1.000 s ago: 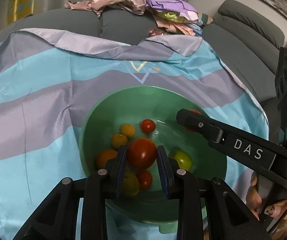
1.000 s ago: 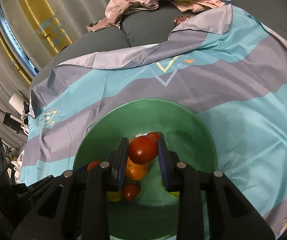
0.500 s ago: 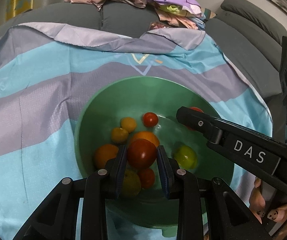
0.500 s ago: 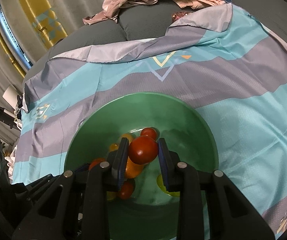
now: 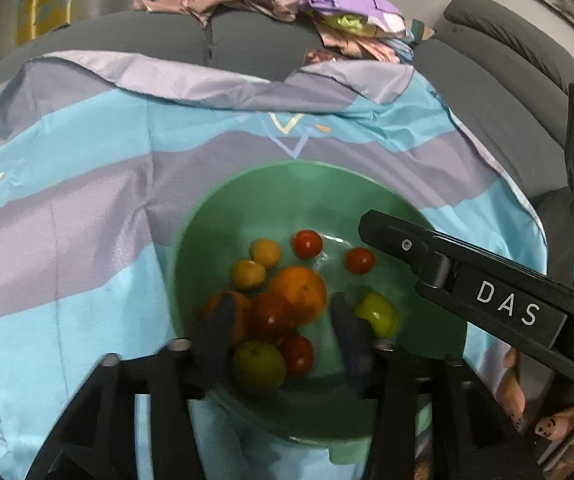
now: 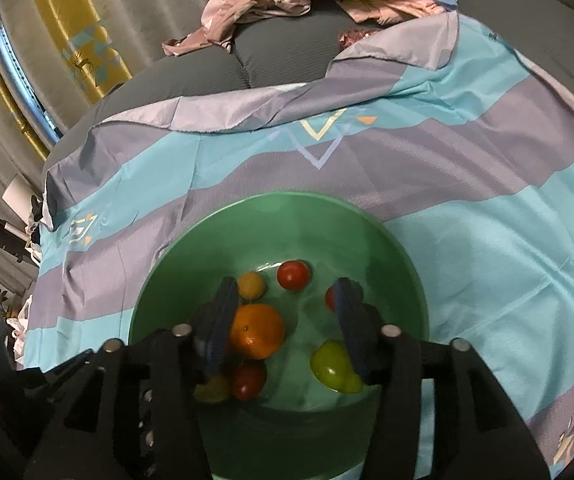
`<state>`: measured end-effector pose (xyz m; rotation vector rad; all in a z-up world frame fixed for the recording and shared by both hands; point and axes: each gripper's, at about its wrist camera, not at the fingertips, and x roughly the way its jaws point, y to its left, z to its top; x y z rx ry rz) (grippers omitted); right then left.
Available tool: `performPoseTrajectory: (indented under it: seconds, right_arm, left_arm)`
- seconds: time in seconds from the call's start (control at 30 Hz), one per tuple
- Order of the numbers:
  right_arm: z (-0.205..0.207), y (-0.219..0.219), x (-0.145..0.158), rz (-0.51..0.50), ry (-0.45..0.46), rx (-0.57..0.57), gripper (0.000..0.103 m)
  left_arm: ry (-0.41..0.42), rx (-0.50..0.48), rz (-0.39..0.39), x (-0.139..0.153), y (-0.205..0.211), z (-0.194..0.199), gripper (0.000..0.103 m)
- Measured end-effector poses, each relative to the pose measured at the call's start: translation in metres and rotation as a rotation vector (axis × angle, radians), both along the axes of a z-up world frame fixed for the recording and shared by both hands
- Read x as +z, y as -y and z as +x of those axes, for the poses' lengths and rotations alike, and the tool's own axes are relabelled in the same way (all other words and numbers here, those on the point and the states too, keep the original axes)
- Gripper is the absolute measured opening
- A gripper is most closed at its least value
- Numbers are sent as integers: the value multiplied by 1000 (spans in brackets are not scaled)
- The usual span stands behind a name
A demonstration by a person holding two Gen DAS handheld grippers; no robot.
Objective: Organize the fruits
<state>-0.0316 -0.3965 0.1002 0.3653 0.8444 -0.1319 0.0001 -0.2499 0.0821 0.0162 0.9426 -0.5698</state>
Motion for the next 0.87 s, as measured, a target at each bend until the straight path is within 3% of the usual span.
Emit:
performPoseTrajectory:
  seconds: [0.13, 0.27, 0.5, 0.87]
  right_arm:
    - [-6, 0, 8, -11, 26, -18, 64]
    - [-12, -1, 17, -16, 58, -25, 71]
    - [-19, -5, 27, -40, 89, -31, 74]
    - [-22, -11, 32, -60, 101, -37, 75]
  left_arm:
    - [51, 32, -3, 14, -11, -5, 58]
    - [100, 66, -7, 27, -24, -10, 68]
    - [162, 95, -9, 39, -33, -16, 69]
    - [169, 90, -32, 42, -42, -22, 69]
